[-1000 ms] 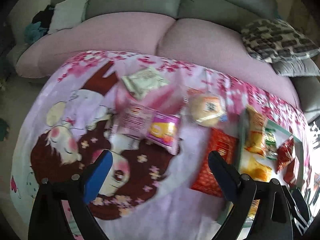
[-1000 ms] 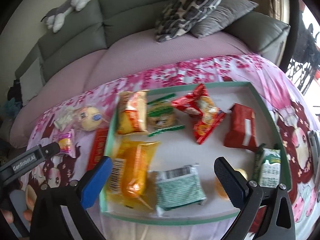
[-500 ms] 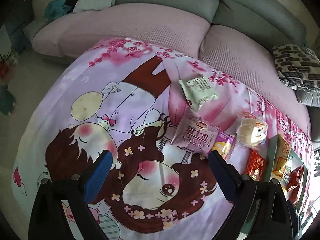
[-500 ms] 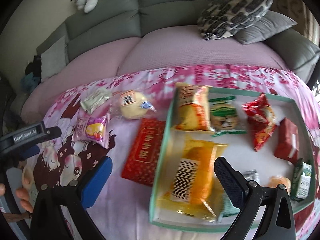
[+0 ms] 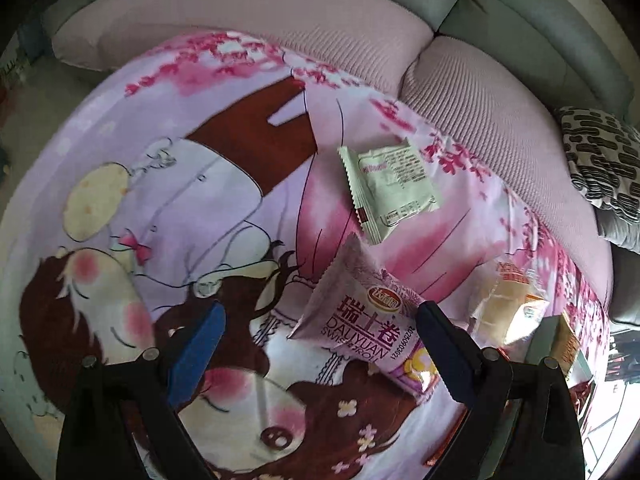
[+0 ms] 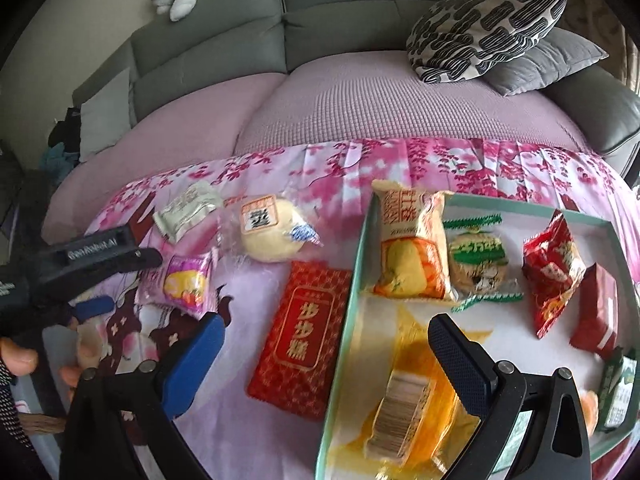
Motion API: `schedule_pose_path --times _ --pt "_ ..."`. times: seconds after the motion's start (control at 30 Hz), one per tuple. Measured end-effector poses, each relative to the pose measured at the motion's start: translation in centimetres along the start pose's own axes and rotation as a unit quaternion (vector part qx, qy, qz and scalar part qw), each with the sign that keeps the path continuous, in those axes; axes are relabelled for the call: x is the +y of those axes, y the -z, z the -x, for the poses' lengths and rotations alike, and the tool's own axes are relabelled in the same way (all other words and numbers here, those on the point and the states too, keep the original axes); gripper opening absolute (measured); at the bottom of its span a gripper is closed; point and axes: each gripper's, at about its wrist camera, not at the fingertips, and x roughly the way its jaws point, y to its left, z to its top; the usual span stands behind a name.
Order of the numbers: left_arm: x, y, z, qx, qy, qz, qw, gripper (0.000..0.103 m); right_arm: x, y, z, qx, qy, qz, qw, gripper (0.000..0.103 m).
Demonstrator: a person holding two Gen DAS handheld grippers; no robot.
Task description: Organize snacks
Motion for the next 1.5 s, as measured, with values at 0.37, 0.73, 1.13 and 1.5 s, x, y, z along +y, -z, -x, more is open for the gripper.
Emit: schedule_pose_path --times 0.37,0.73,1.13,1.5 --pt "-3.3 0.6 -1.9 0.003 -0.002 -0.033 0.9994 0.096 -0.2 0.0 -1.0 0.010 0.014 0.005 1.000 0.103" --pt "-1.6 2.1 -1.3 0.027 -0.021 -0.051 0.9981 0.096 -0.9 0.2 -0.4 0.009 0.009 -0.003 1.000 0.103" --pt "0.6 1.7 -0.4 0.025 0.009 -0.076 0.9968 0.060 0.8 0.0 0.3 0.036 -0.062 -0.026 0.997 0.082" --pt "0.5 0.6 -1.2 0.030 0.036 -0.099 0.9939 0.052 3.9 -2.0 -2.2 0.126 -0.012 0.029 0.992 0.051"
